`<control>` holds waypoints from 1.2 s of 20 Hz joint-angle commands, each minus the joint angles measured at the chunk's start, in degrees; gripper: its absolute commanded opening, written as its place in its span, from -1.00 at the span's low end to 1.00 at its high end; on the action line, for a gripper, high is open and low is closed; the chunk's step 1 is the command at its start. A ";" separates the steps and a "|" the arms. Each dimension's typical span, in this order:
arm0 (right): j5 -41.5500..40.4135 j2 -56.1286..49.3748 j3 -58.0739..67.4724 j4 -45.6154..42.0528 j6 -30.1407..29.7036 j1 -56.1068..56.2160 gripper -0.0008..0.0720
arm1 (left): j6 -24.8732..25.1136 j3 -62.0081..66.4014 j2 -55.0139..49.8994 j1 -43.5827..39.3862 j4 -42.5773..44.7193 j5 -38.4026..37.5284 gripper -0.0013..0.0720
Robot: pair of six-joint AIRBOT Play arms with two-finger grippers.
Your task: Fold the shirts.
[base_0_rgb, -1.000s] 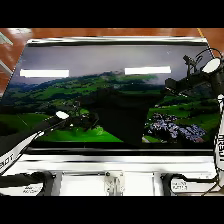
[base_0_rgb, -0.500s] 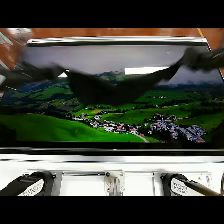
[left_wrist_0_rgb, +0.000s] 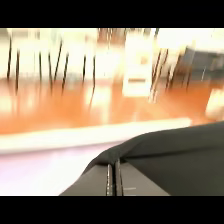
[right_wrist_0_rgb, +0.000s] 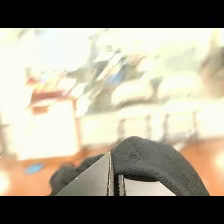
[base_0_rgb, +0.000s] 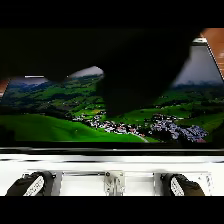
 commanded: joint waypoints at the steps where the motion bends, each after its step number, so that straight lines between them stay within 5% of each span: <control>1: 1.64 6.19 1.03 -10.08 1.27 -0.13 -0.81 | -2.80 -1.81 1.57 1.22 4.46 -17.49 -0.87; 5: 7.78 6.10 1.03 -11.58 1.18 -0.13 -0.81 | -2.75 -16.17 6.56 1.18 2.14 -22.60 -0.87; 10: 26.12 -4.92 0.96 -11.63 -0.37 -0.13 -0.81 | -5.68 -49.18 17.66 1.16 1.66 -22.49 -0.87; 14: 34.34 -21.88 0.96 -9.92 0.00 -0.07 -0.81 | -7.32 -70.62 21.33 1.18 -1.86 -10.99 -0.87; 19: 20.04 -45.97 0.98 -8.68 4.74 7.34 -0.81 | -4.48 -77.37 6.80 1.18 -6.54 12.09 -0.87; 24: 3.23 -60.19 0.98 -5.18 7.15 15.78 -0.81 | 9.05 -70.14 -16.92 1.25 -13.33 18.47 -0.87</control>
